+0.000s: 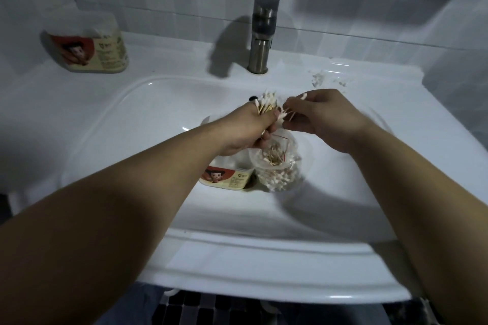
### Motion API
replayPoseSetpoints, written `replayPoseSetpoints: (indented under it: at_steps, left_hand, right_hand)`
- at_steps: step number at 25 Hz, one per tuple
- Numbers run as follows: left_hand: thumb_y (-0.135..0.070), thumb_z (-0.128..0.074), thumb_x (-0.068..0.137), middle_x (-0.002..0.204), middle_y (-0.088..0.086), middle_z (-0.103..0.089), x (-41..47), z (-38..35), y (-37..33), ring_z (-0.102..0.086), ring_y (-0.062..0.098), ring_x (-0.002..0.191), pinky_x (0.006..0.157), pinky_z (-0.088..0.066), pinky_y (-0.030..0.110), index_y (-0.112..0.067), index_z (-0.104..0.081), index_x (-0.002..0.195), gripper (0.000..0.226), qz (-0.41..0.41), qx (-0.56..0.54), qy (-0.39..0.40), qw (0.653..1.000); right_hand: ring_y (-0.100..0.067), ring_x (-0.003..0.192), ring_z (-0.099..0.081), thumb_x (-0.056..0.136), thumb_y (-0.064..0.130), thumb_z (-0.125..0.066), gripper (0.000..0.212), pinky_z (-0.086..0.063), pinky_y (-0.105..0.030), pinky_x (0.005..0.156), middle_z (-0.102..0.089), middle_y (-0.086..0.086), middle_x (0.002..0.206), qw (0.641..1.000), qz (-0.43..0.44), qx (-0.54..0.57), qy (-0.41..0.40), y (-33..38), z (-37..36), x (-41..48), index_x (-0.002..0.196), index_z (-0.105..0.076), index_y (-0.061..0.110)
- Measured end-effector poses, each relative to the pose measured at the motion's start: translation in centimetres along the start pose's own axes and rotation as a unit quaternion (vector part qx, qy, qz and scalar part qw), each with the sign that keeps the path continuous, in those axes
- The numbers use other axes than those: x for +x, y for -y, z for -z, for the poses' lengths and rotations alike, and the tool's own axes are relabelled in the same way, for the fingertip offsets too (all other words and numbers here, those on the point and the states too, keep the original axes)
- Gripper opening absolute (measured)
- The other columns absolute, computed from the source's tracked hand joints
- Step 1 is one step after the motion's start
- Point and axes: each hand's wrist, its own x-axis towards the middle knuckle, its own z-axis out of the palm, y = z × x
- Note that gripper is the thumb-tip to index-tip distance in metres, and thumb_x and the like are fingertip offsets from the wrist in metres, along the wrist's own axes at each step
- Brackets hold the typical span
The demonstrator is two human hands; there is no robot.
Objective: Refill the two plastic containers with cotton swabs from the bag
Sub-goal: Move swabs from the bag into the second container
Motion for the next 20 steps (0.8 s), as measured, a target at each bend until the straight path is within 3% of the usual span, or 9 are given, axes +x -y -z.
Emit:
replayPoseSetpoints:
  at_steps: [5,8,11,15,20]
  left_hand:
    - [-0.025,-0.046,0.109,0.072,-0.001,-0.043,0.06,-0.27,0.38,-0.041,0.008,0.057,0.052,-0.044,0.020,-0.012,-0.057,0.097,0.021,0.000,0.008,0.033,0.999]
    - [-0.026,-0.048,0.109,0.074,0.000,-0.048,0.26,-0.02,0.57,-0.045,0.007,0.056,0.050,-0.044,0.020,-0.008,-0.060,0.103,0.023,0.000,0.017,0.012,1.000]
    - [-0.027,-0.050,0.108,0.074,0.001,-0.048,0.33,0.12,0.58,-0.047,0.009,0.057,0.052,-0.046,0.021,-0.006,-0.061,0.105,0.023,0.006,0.018,-0.003,1.000]
    - [-0.026,-0.049,0.108,0.074,0.005,-0.054,0.46,0.42,0.50,-0.054,0.018,0.066,0.063,-0.055,0.029,-0.008,-0.059,0.097,0.024,0.014,0.002,-0.051,0.999]
    - [-0.028,-0.047,0.109,0.096,0.012,-0.072,-0.41,-0.31,-0.04,-0.074,0.026,0.089,0.081,-0.064,0.038,-0.005,-0.063,0.122,0.031,0.027,-0.105,0.020,0.994]
  right_hand:
    - [-0.032,0.078,-0.072,0.100,0.010,-0.061,0.024,-0.062,-0.035,0.086,-0.068,-0.024,0.085,0.998,-0.018,0.066,0.007,0.14,-0.19,-0.14,0.101,-0.066,-0.014]
    - [-0.031,0.076,-0.070,0.098,0.010,-0.064,0.031,-0.063,-0.035,0.084,-0.067,-0.027,0.086,0.999,-0.004,0.032,0.005,0.03,-0.29,-0.26,0.101,-0.064,-0.021]
    - [-0.029,0.073,-0.072,0.095,0.006,-0.068,0.026,-0.063,-0.030,0.076,-0.068,-0.024,0.082,0.999,0.020,-0.009,-0.029,0.22,-0.08,-0.17,0.093,-0.066,-0.019]
    - [-0.024,0.064,-0.071,0.092,0.004,-0.069,0.020,-0.061,-0.027,0.070,-0.066,-0.013,0.070,0.997,0.032,-0.036,-0.052,0.46,0.56,-0.09,0.087,-0.067,-0.016]
    - [-0.026,0.066,-0.073,0.095,0.007,-0.069,0.029,-0.063,-0.034,0.073,-0.066,-0.018,0.073,0.998,0.039,-0.057,-0.007,-0.31,-0.33,-0.10,0.091,-0.064,-0.022]
